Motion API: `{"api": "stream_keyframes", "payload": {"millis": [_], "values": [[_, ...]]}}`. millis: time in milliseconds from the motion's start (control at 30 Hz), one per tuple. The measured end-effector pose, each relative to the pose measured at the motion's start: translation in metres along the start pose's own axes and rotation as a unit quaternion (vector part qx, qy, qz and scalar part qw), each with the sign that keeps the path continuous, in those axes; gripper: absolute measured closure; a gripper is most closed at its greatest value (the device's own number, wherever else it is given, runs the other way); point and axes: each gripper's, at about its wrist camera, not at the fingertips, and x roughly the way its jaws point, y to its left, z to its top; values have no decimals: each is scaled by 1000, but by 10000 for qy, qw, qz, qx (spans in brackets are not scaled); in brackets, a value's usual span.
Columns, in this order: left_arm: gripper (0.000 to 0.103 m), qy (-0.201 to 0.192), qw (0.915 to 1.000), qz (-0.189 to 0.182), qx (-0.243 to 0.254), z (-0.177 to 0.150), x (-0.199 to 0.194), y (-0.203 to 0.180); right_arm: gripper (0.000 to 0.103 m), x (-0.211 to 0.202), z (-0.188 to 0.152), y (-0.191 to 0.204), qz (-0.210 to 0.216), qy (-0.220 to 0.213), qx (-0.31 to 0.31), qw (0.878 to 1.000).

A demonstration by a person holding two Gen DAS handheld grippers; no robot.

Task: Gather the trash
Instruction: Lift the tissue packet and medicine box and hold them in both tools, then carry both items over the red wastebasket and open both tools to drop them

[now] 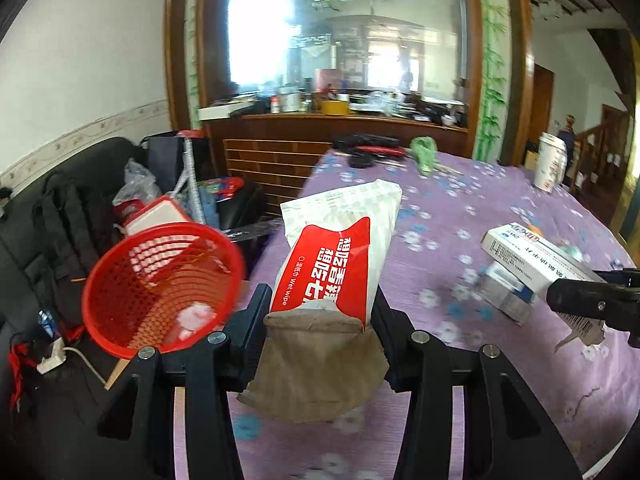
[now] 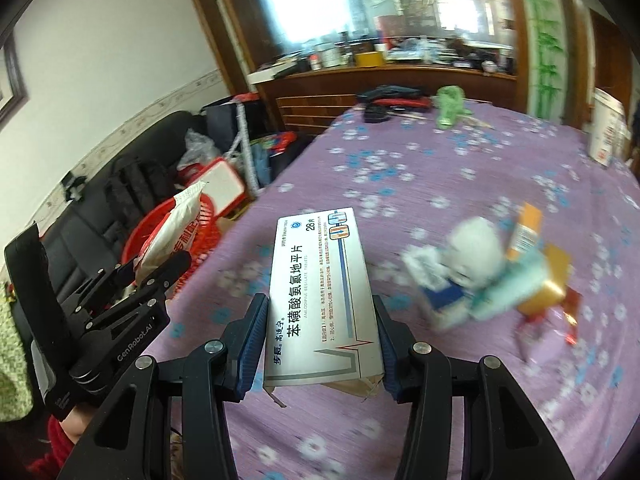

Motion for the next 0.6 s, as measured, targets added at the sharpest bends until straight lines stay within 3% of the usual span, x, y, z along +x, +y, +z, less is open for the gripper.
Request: {"api": "stream_keyframes", "payload": {"millis": [433,600], "values": [[57,401,9910,947,-861,9,28,133,50,93,63,105,1157,586,-347,9910],[57,592,9867,1091,-1045,11,47,165,50,134,77,140,1403,768,-375,9864]]}}
